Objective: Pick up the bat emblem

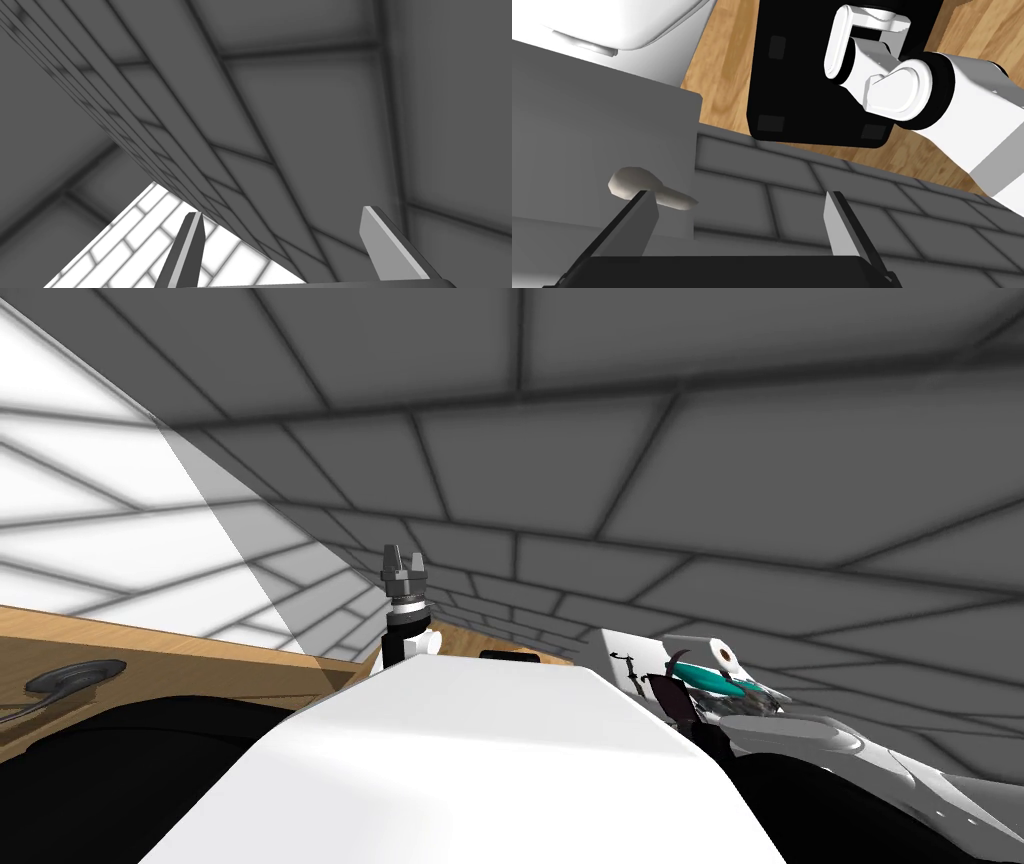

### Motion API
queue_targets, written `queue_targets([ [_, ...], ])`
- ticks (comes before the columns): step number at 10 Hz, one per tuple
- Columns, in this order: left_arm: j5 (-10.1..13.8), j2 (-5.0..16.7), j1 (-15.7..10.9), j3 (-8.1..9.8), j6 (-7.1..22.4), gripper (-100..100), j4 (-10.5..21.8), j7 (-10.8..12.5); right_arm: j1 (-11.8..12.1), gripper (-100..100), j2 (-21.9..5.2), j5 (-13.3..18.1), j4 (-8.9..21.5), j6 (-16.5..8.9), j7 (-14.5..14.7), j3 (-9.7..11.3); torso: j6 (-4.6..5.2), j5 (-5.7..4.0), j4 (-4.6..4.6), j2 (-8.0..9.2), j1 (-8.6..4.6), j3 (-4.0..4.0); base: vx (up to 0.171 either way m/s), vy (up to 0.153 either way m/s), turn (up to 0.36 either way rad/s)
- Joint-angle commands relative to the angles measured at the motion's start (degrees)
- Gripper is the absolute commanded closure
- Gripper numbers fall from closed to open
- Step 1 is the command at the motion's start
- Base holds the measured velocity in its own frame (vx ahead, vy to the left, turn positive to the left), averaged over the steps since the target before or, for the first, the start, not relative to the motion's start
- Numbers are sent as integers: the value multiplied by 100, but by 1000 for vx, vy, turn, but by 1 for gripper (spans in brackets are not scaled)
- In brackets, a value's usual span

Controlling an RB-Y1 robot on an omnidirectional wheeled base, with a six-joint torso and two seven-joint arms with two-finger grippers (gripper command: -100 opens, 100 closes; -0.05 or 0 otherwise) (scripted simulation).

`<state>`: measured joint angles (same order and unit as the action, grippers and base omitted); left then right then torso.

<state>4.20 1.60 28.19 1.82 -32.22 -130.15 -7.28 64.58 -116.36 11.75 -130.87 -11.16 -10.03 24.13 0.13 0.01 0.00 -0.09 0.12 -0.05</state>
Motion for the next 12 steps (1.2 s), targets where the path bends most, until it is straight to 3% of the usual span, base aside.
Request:
queue_targets([
  [1,0,0,0,0,0,0,0,0,87,-100,-286,-38,12,-130,54,17,0,0,0,0,0,0,14,10,183],
  [3,0,0,0,0,0,0,0,0,87,-100,-369,-38,12,-130,54,17,-1,1,-2,-8,3,-5,17,5,48],
  [4,0,0,0,0,0,0,0,0,132,-100,-640,-25,23,-245,45,73,1,0,-1,-5,1,-3,26,19,152],
  [10,0,0,0,0,0,0,0,0,250,-100,-1581,8,30,-534,21,214,0,2,-3,-10,6,-6,27,14,113],
  [11,0,0,0,0,0,0,0,0,250,-100,-1637,8,30,-534,21,214,-3,2,-3,-12,7,-7,24,10,72],
  [12,0,0,0,0,0,0,0,0,283,-100,-1881,17,25,-610,14,251,1,2,-2,-10,6,-6,26,12,116],
])
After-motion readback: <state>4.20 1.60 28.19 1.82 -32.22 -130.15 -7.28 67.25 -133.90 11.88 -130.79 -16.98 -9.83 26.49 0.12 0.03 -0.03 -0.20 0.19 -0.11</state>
